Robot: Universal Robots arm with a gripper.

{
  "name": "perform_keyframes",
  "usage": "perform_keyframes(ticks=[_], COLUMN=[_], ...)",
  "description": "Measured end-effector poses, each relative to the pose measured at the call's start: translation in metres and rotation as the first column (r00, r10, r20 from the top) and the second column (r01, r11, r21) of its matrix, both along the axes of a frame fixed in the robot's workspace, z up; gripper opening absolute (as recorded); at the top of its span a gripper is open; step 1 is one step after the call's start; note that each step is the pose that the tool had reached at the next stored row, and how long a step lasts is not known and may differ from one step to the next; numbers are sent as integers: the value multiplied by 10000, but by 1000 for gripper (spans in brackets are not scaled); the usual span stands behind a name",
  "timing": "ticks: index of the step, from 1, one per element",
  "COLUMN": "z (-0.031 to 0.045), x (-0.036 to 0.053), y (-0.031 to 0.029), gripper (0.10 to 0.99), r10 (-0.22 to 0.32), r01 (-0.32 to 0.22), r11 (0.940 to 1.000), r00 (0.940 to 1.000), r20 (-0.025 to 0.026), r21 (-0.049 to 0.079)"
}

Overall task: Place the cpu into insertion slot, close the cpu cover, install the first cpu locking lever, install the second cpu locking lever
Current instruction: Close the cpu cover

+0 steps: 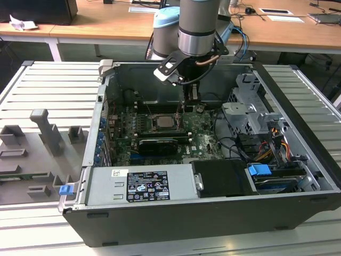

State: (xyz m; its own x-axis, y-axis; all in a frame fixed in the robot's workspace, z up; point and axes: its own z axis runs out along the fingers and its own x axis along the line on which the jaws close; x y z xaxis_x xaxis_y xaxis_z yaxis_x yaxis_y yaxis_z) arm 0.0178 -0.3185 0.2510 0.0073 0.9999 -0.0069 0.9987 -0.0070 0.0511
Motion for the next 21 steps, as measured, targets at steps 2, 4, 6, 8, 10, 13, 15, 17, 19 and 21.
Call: perform_keyframes(ticks=[2,4,6,8,10,13,15,17,19,21], z=[0,0,0,0,0,0,0,0,-5,-16], x=[-9,-23,-41,-54,-65,-85,-98,-115,-149,-194], y=[0,0,0,0,0,0,0,0,1,0], gripper=[106,106,106,106,106,106,106,106,106,106], r10=[0,0,0,0,0,0,0,1,1,-1], r01=[0,0,0,0,0,0,0,-1,-1,1], r11=[10000,10000,10000,10000,10000,10000,10000,10000,10000,10000], r00=[10000,10000,10000,10000,10000,10000,10000,10000,10000,10000], r20=[0,0,0,0,0,0,0,0,1,4], r21=[1,1,0,0,0,0,1,0,1,1])
